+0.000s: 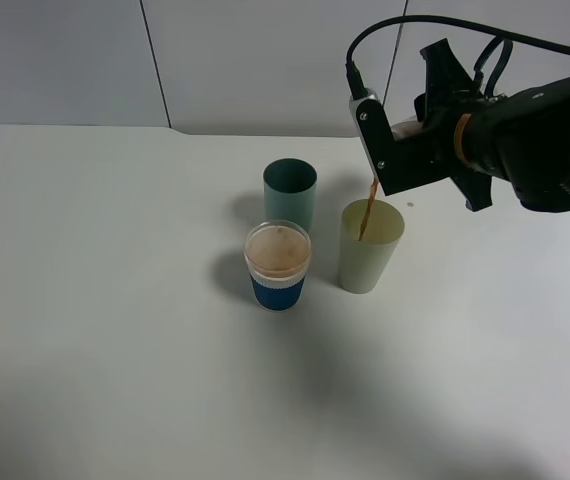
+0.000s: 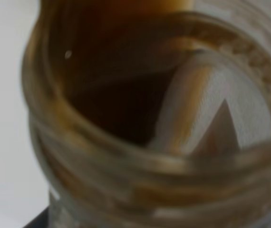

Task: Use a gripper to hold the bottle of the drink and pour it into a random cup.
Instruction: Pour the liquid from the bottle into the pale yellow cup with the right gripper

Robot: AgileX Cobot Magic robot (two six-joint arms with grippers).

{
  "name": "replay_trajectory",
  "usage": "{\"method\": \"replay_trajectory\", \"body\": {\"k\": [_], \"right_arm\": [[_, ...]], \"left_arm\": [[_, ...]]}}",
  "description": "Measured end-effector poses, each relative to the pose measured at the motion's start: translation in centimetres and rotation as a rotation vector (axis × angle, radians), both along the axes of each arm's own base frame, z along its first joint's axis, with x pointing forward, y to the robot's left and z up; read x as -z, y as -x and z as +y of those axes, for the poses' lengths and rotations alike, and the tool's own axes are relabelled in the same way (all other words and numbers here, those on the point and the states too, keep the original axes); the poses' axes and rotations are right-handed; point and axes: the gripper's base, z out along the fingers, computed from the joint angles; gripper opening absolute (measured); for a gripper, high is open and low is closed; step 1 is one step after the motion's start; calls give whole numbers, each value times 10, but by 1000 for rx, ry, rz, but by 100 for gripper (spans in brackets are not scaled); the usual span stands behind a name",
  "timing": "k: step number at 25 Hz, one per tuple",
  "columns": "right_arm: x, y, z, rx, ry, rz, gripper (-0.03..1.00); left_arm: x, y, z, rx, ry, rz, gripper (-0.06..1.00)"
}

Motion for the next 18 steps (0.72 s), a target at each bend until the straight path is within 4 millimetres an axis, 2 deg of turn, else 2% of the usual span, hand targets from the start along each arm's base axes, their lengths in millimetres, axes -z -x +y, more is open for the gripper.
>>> {"method": "replay_trajectory", "body": {"k": [18], "right_arm": [[1, 1, 2, -45, 43, 8, 39]], "left_arm": [[0, 0, 0, 0, 0, 0, 93]]}}
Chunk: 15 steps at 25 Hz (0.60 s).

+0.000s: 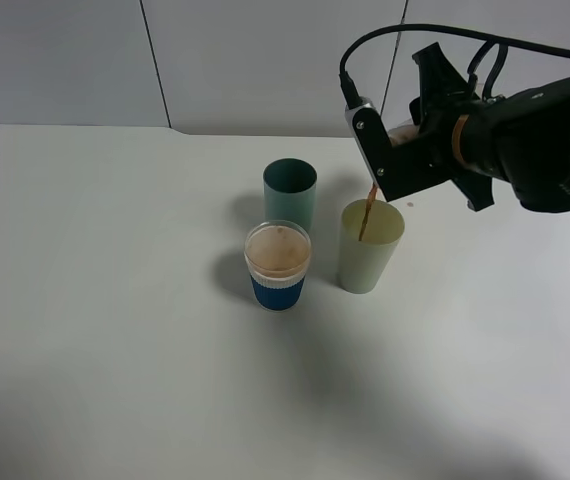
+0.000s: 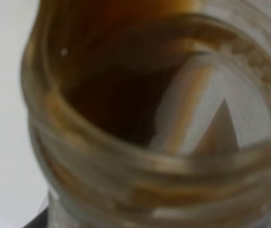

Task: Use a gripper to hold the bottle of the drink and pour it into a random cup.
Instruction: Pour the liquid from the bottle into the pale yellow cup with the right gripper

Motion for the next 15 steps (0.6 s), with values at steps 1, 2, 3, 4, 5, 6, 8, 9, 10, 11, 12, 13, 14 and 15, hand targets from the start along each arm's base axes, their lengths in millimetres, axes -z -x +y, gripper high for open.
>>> {"method": "replay_trajectory", "body": {"k": [1, 2, 3, 4, 5, 6, 8, 9, 10, 11, 12, 13, 14, 15], "right_arm": [[0, 0, 1, -11, 10, 1, 39], [0, 1, 2, -14, 10, 0, 39], [0, 2, 3, -18, 10, 0, 39], [0, 2, 3, -26, 16, 1, 39], [0, 2, 4, -29, 19, 2, 39], [0, 2, 4, -30, 21, 2, 39], [0, 2, 4, -30, 21, 2, 39], [0, 2, 4, -31, 22, 2, 39], [0, 2, 4, -33, 25, 2, 39], [0, 2, 4, -34, 27, 2, 39], [0, 2, 4, -34, 27, 2, 39], [0, 2, 4, -35, 28, 2, 39], [0, 2, 4, -36, 30, 2, 39], [0, 2, 4, -38, 34, 2, 39]], "left_arm": [[0, 0, 0, 0, 0, 0, 93], [0, 0, 0, 0, 0, 0, 93], [0, 0, 0, 0, 0, 0, 93], [0, 0, 0, 0, 0, 0, 93], [0, 0, 0, 0, 0, 0, 93], [0, 0, 0, 0, 0, 0, 93], [0, 0, 0, 0, 0, 0, 93], [0, 0, 0, 0, 0, 0, 93], [0, 0, 0, 0, 0, 0, 93], [0, 0, 0, 0, 0, 0, 93], [0, 0, 0, 0, 0, 0, 93], [0, 0, 0, 0, 0, 0, 93], [0, 0, 0, 0, 0, 0, 93], [0, 0, 0, 0, 0, 0, 93]]}}
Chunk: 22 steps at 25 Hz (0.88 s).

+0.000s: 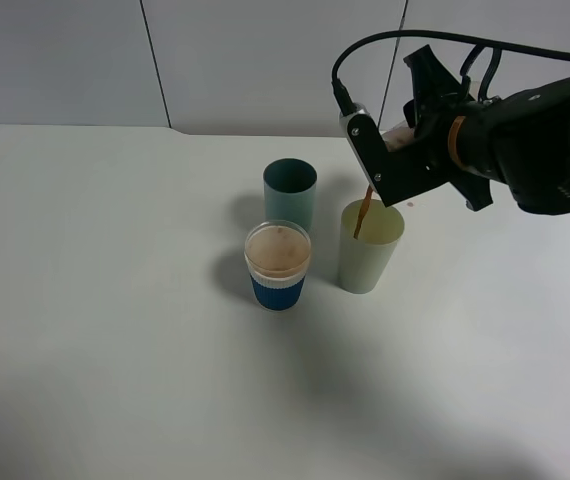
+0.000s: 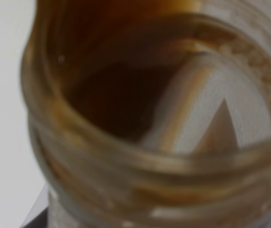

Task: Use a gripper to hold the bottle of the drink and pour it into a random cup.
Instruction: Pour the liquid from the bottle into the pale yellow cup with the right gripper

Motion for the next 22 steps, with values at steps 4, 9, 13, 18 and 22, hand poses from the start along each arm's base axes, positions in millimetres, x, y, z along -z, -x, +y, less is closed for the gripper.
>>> {"method": "replay_trajectory", "body": {"k": [4, 9, 13, 18, 22], "right_arm": [[0, 0, 0, -15, 24, -1, 39], [0, 0, 0, -22, 36, -1, 39], [0, 0, 0, -32, 52, -1, 39], [0, 0, 0, -47, 78, -2, 39], [0, 0, 0, -60, 98, -3, 39]], "left_arm": [[0, 0, 0, 0, 0, 0, 93], [0, 0, 0, 0, 0, 0, 93], [0, 0, 0, 0, 0, 0, 93], [0, 0, 0, 0, 0, 0, 93], [0, 0, 0, 0, 0, 0, 93]]}}
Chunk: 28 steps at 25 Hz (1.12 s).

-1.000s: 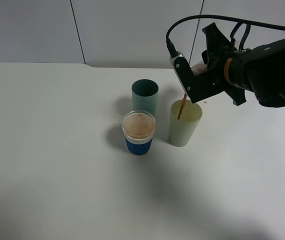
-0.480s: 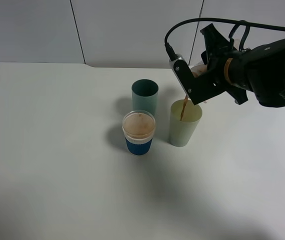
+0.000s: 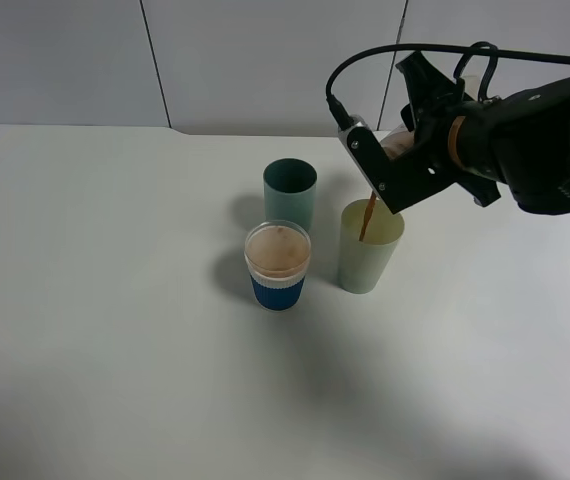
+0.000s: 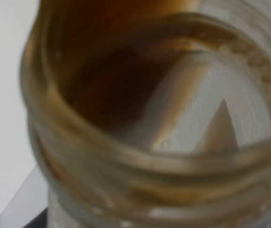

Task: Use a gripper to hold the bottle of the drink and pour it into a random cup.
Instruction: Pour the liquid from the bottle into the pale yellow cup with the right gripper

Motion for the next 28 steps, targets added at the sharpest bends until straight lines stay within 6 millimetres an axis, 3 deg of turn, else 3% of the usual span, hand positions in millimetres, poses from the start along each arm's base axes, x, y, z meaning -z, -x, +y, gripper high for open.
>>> {"method": "replay_trajectory", "body": {"k": [28], "right_arm": [[-2, 3, 4, -6, 40, -25, 39]], "left_arm": [[0, 0, 0, 0, 0, 0, 93]]}}
